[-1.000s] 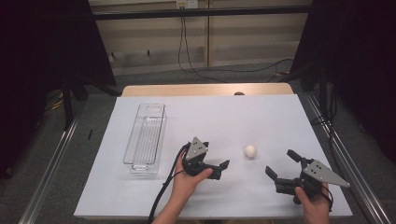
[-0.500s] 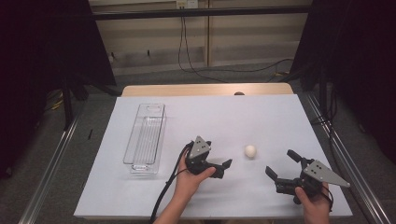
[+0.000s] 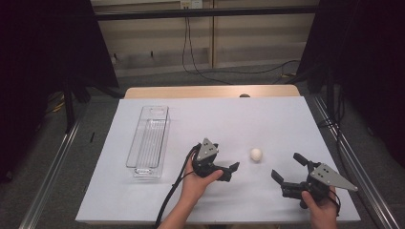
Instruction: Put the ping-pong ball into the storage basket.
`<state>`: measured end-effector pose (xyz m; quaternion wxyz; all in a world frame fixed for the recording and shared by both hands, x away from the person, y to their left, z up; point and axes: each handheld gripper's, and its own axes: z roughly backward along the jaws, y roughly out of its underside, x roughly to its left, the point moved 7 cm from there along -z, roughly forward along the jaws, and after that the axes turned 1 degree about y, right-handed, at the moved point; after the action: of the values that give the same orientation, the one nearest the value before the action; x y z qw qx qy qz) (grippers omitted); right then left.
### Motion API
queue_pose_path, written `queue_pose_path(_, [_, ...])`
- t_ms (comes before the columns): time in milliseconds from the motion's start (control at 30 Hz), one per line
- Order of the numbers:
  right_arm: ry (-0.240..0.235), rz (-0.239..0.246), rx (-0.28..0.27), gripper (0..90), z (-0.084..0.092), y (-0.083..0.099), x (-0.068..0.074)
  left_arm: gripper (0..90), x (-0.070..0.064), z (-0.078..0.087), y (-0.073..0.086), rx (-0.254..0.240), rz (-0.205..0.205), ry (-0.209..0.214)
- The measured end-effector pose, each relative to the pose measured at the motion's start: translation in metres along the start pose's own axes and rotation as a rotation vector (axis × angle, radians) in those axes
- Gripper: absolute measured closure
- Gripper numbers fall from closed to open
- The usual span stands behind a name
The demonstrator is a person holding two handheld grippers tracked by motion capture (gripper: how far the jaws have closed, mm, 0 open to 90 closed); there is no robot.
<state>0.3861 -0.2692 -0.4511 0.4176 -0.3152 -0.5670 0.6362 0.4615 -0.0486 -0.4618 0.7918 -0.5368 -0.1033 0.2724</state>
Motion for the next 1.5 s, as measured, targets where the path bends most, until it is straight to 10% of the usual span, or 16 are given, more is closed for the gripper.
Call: queue_pose_path(1500, [-0.007, -0.001, 0.005, 0.3, 0.001, 0.000, 0.000, 2.1, -0.007, -0.022, -0.008, 0.015, 0.016, 0.032])
